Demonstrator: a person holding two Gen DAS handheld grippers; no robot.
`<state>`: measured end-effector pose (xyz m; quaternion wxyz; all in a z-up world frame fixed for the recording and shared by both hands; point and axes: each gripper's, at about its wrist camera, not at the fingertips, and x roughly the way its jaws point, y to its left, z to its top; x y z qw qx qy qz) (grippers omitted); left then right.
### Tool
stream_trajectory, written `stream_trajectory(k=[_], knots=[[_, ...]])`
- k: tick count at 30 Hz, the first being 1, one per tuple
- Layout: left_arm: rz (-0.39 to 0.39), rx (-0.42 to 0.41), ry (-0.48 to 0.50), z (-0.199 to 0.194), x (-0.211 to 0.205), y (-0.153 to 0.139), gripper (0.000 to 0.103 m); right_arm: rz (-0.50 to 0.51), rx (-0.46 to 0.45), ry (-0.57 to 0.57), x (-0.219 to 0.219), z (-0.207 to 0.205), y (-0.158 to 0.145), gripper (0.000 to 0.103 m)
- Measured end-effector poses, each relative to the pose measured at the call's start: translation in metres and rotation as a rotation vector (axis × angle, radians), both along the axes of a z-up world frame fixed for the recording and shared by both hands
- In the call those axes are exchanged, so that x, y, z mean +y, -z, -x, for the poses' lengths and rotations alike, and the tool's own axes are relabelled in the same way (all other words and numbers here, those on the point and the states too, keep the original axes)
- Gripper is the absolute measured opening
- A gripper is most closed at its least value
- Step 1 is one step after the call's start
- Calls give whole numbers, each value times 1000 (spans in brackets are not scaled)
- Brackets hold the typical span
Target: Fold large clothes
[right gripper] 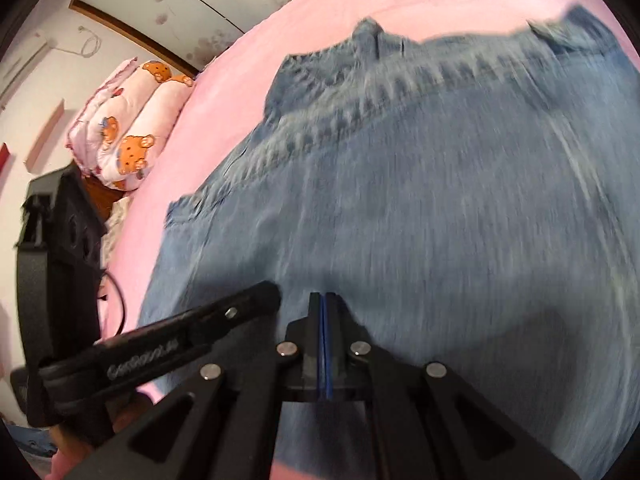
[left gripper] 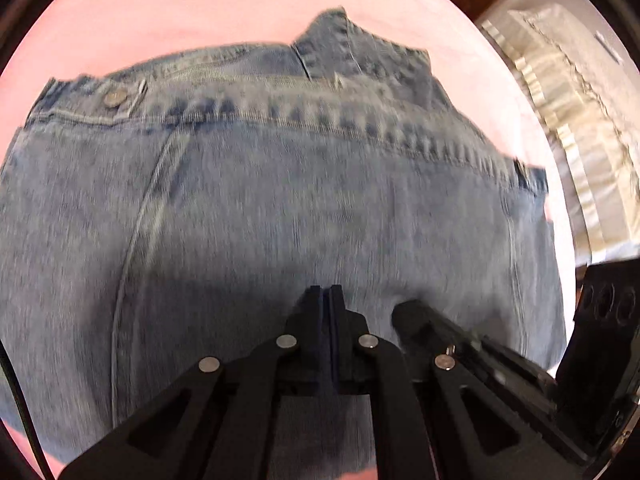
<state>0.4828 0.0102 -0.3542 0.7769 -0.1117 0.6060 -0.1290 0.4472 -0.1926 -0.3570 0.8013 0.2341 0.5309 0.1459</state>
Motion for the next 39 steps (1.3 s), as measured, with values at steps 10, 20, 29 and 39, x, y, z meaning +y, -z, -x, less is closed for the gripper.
stream_trajectory(k=[10, 20, 29, 39], knots=[[-66, -74, -42, -39, 4, -4, 2, 72, -31, 41, -23, -61, -4, 0], [-71, -106, -111, -38, 63, -25, 2, 152, -36, 198, -108, -44, -17, 0], [-133, -110, -262, -29, 129, -29, 2, 100, -25, 440, -180, -5, -14, 0], [-230, -127, -397, -23, 197, -23, 2, 211, 25, 597, -213, 25, -30, 0]])
